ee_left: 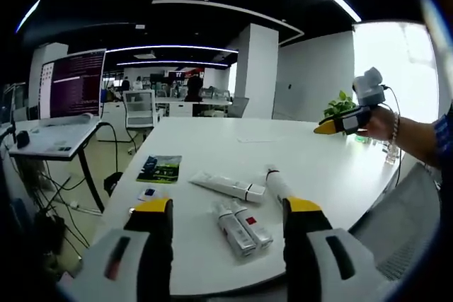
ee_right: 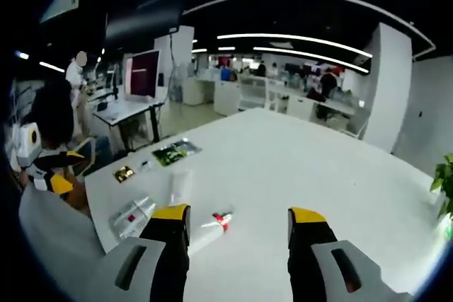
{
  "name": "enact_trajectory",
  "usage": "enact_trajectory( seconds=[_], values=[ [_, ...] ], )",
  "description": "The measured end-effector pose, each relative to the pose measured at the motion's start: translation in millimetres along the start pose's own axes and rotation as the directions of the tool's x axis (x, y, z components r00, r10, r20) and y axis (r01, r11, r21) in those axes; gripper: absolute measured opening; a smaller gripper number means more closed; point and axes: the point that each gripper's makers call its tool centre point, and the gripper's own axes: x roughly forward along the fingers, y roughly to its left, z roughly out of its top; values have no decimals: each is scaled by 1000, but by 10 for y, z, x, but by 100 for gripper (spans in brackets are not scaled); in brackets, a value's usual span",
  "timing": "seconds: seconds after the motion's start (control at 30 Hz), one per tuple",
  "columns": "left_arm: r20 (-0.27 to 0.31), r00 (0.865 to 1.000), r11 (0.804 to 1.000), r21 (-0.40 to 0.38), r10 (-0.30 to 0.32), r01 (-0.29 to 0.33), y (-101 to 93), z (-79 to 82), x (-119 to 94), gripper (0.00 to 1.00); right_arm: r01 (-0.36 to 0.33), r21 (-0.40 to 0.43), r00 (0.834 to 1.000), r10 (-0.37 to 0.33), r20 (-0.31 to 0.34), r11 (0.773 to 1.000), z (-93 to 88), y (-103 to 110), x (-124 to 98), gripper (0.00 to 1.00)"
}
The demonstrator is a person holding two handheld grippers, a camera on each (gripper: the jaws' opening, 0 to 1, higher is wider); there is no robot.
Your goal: Arrange the skincare products in the storage area until every visible bottle or jar stands upright without overlapping.
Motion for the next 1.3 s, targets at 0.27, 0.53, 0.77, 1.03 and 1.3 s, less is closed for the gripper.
enact_trajectory(
  seconds=[0.27, 0.53, 0.77, 1.03, 1.3],
  values=[
    [-2, 1000, 1000, -9, -3, 3, -4, -6, 3, 58, -20, 7, 999, 20, -25, 1000, -72, 80, 73, 58],
    [0, 1000, 1000, -5, 4, -4, 5, -3, 2, 58, -40, 8, 998, 40, -54, 999, -212, 152, 116, 57],
    [-1, 1000, 1000, -8, 4, -4, 7, -5, 0, 58, -46, 19, 998, 47, -51, 999, -218, 163, 136, 57],
    [1, 1000, 1000, -12, 4, -4, 7, -3, -6, 58, -57, 16, 996, 58, -71, 998, -264, 187, 207, 57],
    [-5, 1000, 1000, -19, 0, 0, 5, -11, 0, 58, -67, 32, 993, 69, -93, 997, -295, 210, 321, 57]
  ],
)
